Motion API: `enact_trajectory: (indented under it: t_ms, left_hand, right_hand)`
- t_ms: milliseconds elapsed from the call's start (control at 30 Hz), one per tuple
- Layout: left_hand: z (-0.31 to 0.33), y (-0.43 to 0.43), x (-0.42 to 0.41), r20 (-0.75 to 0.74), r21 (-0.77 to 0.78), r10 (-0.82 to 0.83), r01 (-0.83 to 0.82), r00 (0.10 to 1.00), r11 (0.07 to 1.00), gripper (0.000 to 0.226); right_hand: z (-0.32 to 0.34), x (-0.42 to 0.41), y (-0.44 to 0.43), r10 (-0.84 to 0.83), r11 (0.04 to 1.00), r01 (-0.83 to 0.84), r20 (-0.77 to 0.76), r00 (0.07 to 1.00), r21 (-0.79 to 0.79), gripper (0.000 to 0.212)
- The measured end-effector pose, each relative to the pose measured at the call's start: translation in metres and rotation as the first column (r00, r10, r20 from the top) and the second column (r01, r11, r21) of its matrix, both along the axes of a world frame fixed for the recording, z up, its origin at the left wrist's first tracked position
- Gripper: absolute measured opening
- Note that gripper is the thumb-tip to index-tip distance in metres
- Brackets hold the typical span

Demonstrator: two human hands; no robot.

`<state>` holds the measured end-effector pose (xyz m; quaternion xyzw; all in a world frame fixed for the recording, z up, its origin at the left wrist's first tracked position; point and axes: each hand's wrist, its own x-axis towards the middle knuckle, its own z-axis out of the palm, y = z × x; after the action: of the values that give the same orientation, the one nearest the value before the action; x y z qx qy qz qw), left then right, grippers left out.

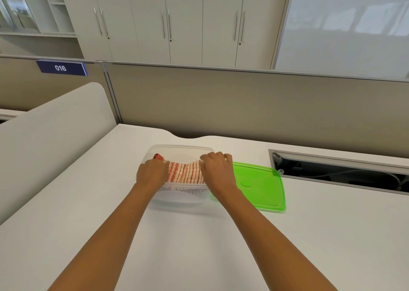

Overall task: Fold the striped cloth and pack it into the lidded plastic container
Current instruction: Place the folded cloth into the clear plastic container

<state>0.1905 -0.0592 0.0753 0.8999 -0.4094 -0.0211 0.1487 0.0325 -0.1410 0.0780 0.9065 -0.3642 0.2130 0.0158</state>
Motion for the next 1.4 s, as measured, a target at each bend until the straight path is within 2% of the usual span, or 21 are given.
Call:
enact_trajectory:
  t_ms: [133, 233, 367, 633, 867, 1067, 1200, 1300, 1400]
  left_hand:
    - [0.002, 0.008, -0.007, 0.077, -0.193, -0.022, 0.037, 0.997, 0.981, 0.028]
    - [-0.003, 0.017, -0.015, 0.070, -0.343, -0.037, 0.059, 0.997, 0.937, 0.031]
    - [-0.011, 0.029, -0.032, 0.010, -0.487, -0.079, 0.073, 0.997, 0.871, 0.028]
    - [-0.025, 0.045, -0.061, 0.042, -0.547, -0.140, 0.140, 0.989, 0.826, 0.026]
    - [-0.028, 0.051, -0.074, 0.058, -0.579, -0.182, 0.182, 0.982, 0.795, 0.026]
    - [-0.020, 0.051, -0.081, 0.073, -0.635, -0.221, 0.216, 0.973, 0.742, 0.024]
    - [-0.005, 0.049, -0.088, 0.013, -0.708, -0.283, 0.209, 0.959, 0.675, 0.021]
    - [0.012, 0.045, -0.096, -0.116, -0.789, -0.385, 0.150, 0.916, 0.595, 0.021]
    - [0.029, 0.041, -0.104, -0.256, -0.806, -0.513, 0.112, 0.819, 0.581, 0.030]
  right_hand:
    - [0.004, -0.032, -0.002, -0.033, 0.999, 0.023, 0.258, 0.965, 0.041, 0.028]
    - [-0.008, -0.065, -0.002, -0.080, 0.996, 0.060, 0.331, 0.940, 0.069, 0.022]
    - [-0.033, -0.107, -0.001, -0.163, 0.979, 0.127, 0.245, 0.956, 0.158, 0.020]
    - [-0.065, -0.154, 0.005, -0.206, 0.937, 0.231, -0.117, 0.971, 0.261, 0.034]
    - [-0.062, -0.156, 0.009, -0.206, 0.954, 0.231, -0.144, 0.968, 0.188, 0.024]
    - [-0.021, -0.166, 0.019, -0.246, 0.968, 0.240, 0.072, 0.967, 0.079, 0.027]
    - [0.038, -0.178, 0.028, -0.249, 0.967, 0.256, 0.171, 0.953, -0.019, 0.017]
    - [0.086, -0.187, 0.038, -0.226, 0.974, 0.220, 0.248, 0.942, 0.051, 0.018]
    - [0.124, -0.189, 0.049, -0.211, 0.957, 0.119, 0.355, 0.911, 0.264, 0.021]
